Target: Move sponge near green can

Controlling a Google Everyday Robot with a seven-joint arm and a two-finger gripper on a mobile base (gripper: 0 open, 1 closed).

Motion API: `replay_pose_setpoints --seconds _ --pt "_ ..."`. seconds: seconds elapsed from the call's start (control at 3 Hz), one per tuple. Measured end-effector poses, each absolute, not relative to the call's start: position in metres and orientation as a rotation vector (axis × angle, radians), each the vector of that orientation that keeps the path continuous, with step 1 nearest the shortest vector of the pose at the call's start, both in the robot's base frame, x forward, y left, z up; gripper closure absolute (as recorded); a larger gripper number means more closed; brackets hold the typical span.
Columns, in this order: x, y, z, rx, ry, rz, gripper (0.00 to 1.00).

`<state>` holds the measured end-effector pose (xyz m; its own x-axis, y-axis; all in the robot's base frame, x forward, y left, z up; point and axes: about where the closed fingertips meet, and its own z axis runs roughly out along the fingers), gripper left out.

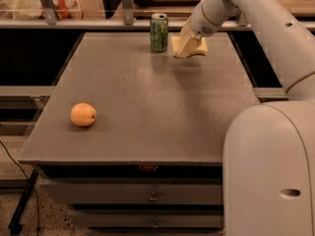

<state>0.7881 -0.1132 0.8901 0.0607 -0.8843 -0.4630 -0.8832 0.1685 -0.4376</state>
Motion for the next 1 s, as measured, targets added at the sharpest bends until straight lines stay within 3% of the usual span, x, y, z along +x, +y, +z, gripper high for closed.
replay_pose_setpoints --seconds 0.67,1.0 --pt "0.7989 -0.1077 0.8949 -1.66 1.774 0.018 0.98" --pt "0.8012 -0.1028 0.8922 -1.665 1.772 0.04 0.82"
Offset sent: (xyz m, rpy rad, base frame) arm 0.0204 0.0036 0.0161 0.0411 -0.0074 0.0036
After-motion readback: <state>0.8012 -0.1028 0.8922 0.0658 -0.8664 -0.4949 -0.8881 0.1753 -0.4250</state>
